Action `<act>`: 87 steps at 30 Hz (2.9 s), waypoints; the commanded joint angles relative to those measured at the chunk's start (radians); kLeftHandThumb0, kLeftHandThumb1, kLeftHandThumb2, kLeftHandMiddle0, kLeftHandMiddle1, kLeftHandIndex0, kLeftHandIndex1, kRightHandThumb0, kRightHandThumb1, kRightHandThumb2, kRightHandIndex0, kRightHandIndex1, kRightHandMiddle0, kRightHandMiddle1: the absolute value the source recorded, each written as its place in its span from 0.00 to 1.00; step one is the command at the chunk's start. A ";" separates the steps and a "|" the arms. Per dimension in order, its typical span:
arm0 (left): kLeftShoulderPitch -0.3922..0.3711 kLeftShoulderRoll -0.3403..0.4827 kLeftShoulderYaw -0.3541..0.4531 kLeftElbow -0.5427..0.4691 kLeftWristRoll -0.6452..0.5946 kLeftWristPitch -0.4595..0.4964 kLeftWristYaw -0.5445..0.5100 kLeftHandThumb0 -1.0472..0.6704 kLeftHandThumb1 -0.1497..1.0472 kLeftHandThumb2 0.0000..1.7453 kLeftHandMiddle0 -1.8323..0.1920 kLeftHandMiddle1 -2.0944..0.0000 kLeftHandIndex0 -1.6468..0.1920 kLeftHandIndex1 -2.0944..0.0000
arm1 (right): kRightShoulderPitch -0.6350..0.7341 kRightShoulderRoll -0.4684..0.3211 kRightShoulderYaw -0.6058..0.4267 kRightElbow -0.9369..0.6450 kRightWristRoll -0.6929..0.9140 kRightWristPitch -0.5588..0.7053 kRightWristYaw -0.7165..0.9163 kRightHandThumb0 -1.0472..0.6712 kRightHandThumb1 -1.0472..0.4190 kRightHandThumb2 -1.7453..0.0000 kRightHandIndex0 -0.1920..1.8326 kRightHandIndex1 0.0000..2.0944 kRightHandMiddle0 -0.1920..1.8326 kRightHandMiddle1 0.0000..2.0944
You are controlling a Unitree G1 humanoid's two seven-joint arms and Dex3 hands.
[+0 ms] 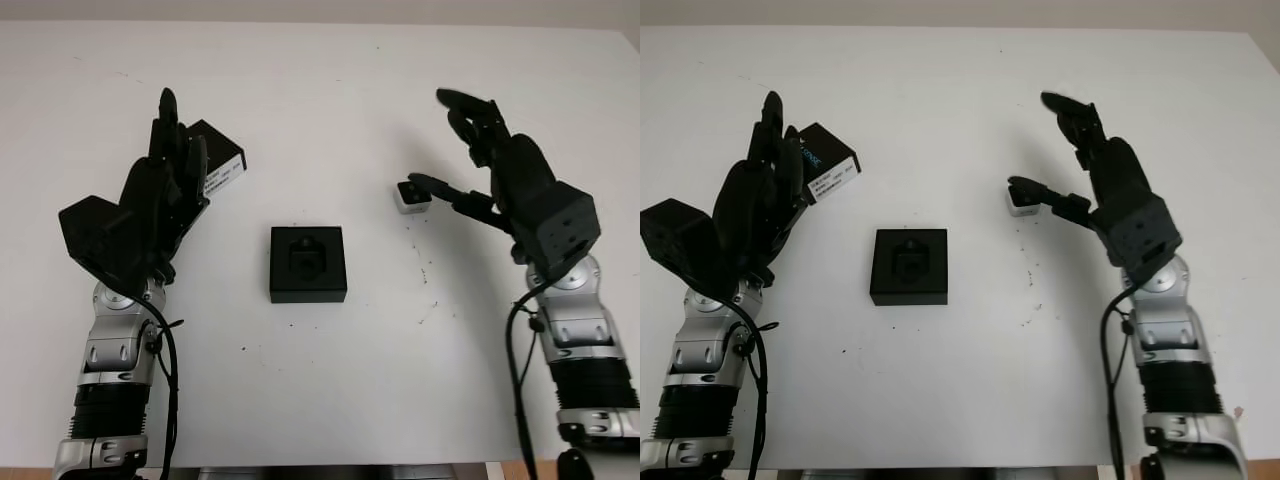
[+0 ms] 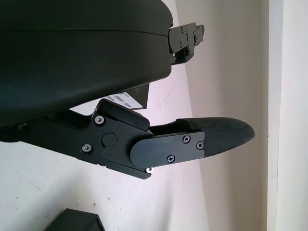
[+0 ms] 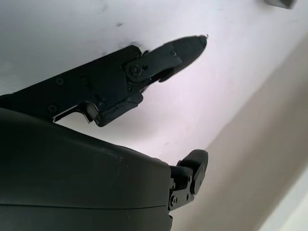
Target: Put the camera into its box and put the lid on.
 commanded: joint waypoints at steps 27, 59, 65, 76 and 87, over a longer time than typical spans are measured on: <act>-0.004 0.019 0.009 0.006 0.000 -0.005 -0.027 0.13 1.00 0.33 1.00 1.00 1.00 1.00 | -0.185 -0.084 0.166 0.457 -0.143 -0.140 0.037 0.31 0.19 0.97 0.01 0.02 0.25 0.05; -0.014 0.037 0.005 0.012 0.003 -0.007 -0.038 0.14 1.00 0.34 1.00 1.00 1.00 1.00 | -0.232 -0.055 0.206 0.717 -0.161 -0.323 -0.057 0.37 0.08 0.97 0.14 0.03 0.34 0.61; -0.017 0.039 0.005 0.018 0.002 -0.006 -0.039 0.14 1.00 0.34 1.00 1.00 1.00 1.00 | -0.242 -0.056 0.203 0.717 -0.150 -0.313 0.002 0.38 0.08 0.97 0.13 0.02 0.33 0.64; -0.036 0.035 0.006 0.039 -0.012 0.003 -0.046 0.17 1.00 0.34 1.00 1.00 1.00 1.00 | -0.246 -0.055 0.197 0.709 -0.129 -0.290 0.053 0.39 0.08 0.97 0.16 0.03 0.31 0.69; -0.038 0.036 0.002 0.026 -0.012 0.030 -0.040 0.17 1.00 0.34 1.00 1.00 1.00 1.00 | -0.237 -0.046 0.196 0.697 -0.122 -0.257 0.037 0.40 0.12 0.97 0.18 0.03 0.25 0.86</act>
